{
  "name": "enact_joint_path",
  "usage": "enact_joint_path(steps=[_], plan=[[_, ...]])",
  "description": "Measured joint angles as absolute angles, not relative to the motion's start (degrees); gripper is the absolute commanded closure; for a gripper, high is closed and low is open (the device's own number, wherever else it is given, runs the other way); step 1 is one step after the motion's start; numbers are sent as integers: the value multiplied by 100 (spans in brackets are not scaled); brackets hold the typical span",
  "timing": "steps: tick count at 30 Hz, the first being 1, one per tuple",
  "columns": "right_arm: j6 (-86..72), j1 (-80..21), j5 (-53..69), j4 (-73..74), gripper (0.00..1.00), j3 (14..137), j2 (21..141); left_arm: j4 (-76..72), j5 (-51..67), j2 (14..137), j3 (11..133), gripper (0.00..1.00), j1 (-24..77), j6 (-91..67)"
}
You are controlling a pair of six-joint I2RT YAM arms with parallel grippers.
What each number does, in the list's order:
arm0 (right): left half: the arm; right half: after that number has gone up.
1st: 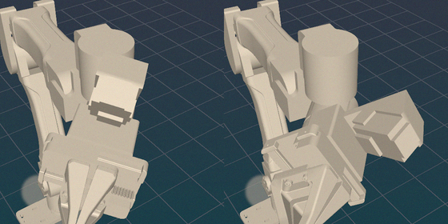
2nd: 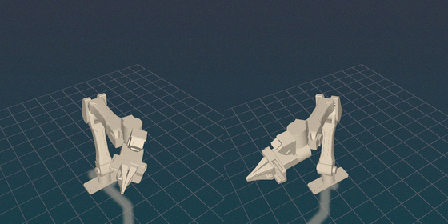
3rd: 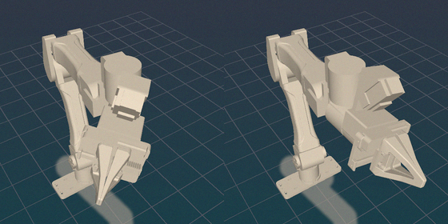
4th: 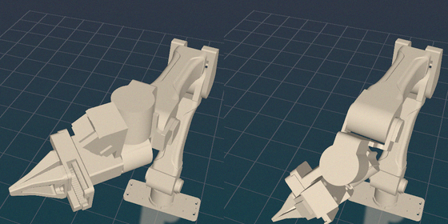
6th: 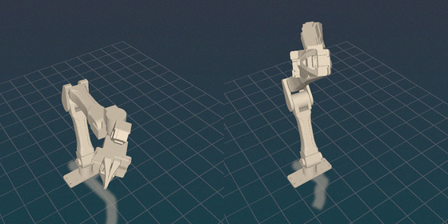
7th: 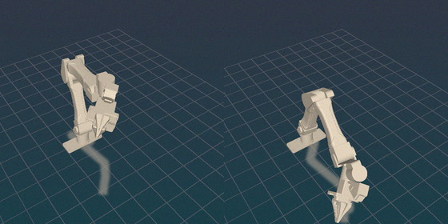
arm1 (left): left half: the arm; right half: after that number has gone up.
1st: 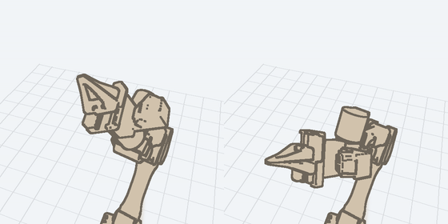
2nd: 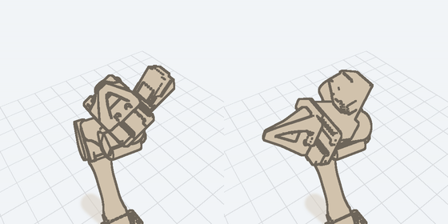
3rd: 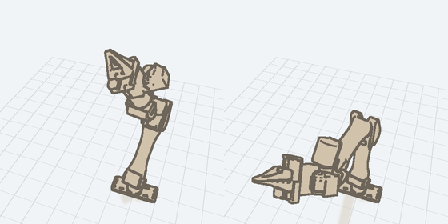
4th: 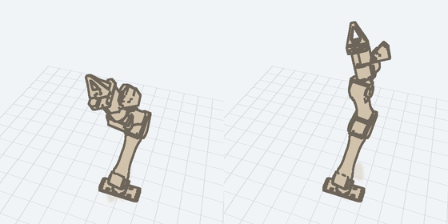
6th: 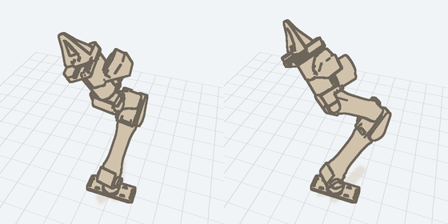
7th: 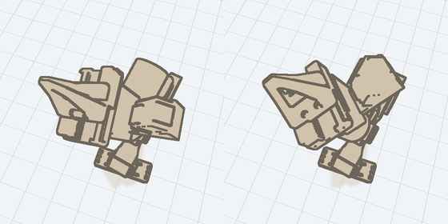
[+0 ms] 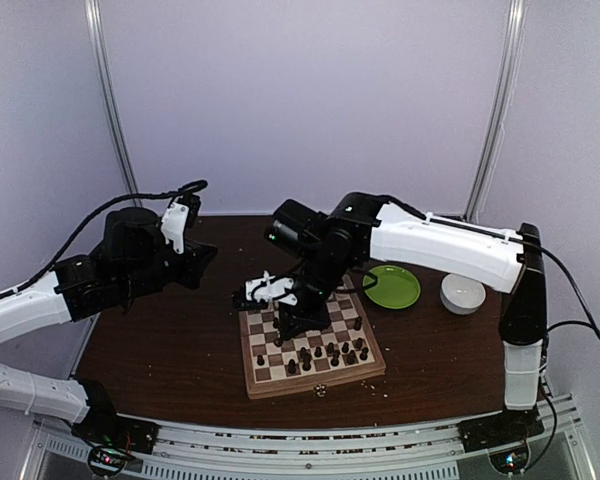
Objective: Set up the chess pieces on the board
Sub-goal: Place the bishop on the chessboard.
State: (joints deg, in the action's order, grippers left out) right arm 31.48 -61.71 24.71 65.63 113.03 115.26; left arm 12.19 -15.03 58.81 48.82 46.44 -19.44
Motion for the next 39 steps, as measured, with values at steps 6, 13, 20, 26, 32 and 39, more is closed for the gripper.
enact_joint_path(steps=[6, 13, 20, 26, 32, 39], plan=[[3463, -6678, 1844, 7105, 90, 11839, 12140, 1328, -1621, 5684, 4853, 100, 4644, -1990], [3612, -6930, 1409, 7400, 90, 12532, 12689, 1365, -1627, 5682, 4781, 100, 4644, -2053], [3728, -7015, 1063, 7596, 91, 12564, 12840, 1363, -1625, 5682, 4729, 100, 4644, -2097], [3833, -7015, 864, 7708, 91, 12079, 12431, 1363, -1625, 5682, 4724, 100, 4644, -2102], [3907, -7011, 655, 7835, 91, 10962, 11448, 1356, -1625, 5684, 4724, 100, 4644, -2104], [3909, -7000, 545, 7865, 91, 10499, 11264, 1350, -1603, 5693, 4722, 100, 4644, -2119]])
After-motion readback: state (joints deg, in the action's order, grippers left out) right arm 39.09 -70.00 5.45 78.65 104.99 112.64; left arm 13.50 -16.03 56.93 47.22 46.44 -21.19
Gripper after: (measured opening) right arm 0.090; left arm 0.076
